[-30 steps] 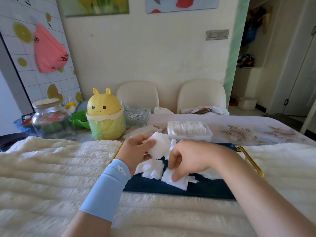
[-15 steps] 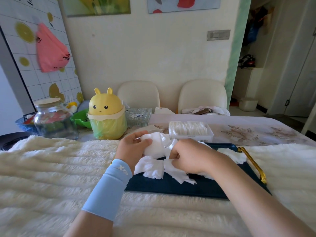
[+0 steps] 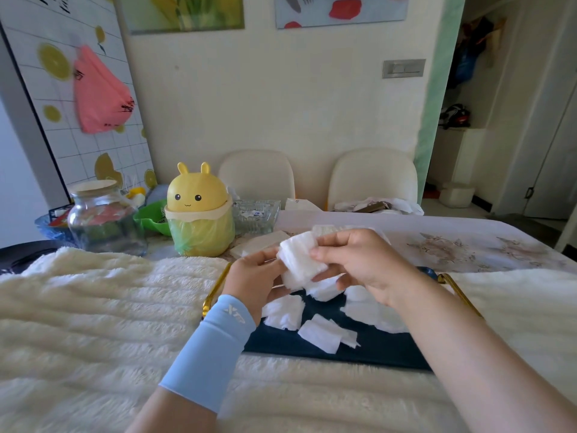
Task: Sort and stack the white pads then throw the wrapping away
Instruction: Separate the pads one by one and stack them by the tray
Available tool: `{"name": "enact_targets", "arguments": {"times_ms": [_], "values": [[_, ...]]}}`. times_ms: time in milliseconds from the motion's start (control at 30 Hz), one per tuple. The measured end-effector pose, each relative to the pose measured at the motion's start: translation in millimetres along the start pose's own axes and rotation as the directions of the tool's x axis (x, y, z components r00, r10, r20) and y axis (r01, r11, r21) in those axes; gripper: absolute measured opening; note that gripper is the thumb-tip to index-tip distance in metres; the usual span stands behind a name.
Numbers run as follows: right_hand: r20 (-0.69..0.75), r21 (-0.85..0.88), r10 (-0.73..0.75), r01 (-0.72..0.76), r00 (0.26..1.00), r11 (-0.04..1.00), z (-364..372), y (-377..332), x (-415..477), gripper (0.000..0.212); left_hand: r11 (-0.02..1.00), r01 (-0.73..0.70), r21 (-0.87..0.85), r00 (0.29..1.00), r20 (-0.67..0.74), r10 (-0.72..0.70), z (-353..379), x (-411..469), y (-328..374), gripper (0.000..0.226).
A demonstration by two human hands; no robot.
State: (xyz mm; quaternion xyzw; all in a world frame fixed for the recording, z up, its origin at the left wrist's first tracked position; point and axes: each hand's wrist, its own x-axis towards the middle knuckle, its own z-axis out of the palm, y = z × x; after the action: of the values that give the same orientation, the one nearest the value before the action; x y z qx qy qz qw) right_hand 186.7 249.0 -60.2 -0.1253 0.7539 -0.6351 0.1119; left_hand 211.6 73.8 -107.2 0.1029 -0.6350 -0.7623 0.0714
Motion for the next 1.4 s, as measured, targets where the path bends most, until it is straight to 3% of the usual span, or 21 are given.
{"name": "enact_targets", "arguments": {"times_ms": [133, 300, 500, 633, 767, 900, 1033, 1133, 1300, 1400], "values": [[-0.120, -0.161, -0.013, -0.007, 0.993, 0.987, 5, 4, -1, 0.007, 0.994, 0.057, -0.096, 0.995, 0.081, -0.049, 2, -3, 1, 0.015], [-0.129, -0.189, -0.046, 0.021, 0.991, 0.982, 3, 1, -2, 0.008, 0.978, 0.087, -0.192, 0.992, 0.109, -0.067, 2, -6, 4, 0.013], [-0.171, -0.266, -0.083, 0.035, 0.982, 0.963, 6, 7, 4, 0.009, 0.981, 0.076, -0.177, 0.989, 0.136, -0.052, 3, -6, 7, 0.023], [-0.150, -0.248, -0.071, 0.032, 0.986, 0.968, 5, 9, 5, 0.008, 0.990, 0.030, -0.135, 0.983, 0.186, -0.005, 3, -6, 9, 0.044], [-0.100, -0.228, -0.074, 0.049, 0.992, 0.972, 3, 9, 5, 0.016, 0.998, -0.032, -0.052, 0.990, 0.135, 0.039, 1, -3, 4, 0.040], [0.021, -0.567, -0.132, 0.120, 0.991, 0.815, -4, 10, 5, 0.018, 0.999, -0.004, -0.040, 1.000, 0.024, 0.005, -5, 5, 1, 0.033], [0.295, -0.806, 0.093, 0.195, 0.951, 0.559, 0, 8, -7, 0.025, 1.000, -0.018, -0.008, 0.999, -0.028, 0.017, -10, 9, -2, 0.029], [0.295, -0.885, 0.183, 0.195, 0.938, 0.423, 12, 14, -11, 0.042, 1.000, -0.027, 0.004, 0.999, -0.041, 0.027, -10, 9, -2, 0.027], [0.306, -0.875, 0.258, 0.164, 0.916, 0.455, 11, 19, -8, 0.041, 0.998, -0.048, 0.036, 0.997, -0.054, 0.050, -10, 10, -3, 0.027], [0.301, -0.872, 0.244, 0.162, 0.922, 0.463, 8, 21, -7, 0.025, 0.998, -0.049, 0.046, 0.997, -0.060, 0.052, -9, 8, -3, 0.021]]}}
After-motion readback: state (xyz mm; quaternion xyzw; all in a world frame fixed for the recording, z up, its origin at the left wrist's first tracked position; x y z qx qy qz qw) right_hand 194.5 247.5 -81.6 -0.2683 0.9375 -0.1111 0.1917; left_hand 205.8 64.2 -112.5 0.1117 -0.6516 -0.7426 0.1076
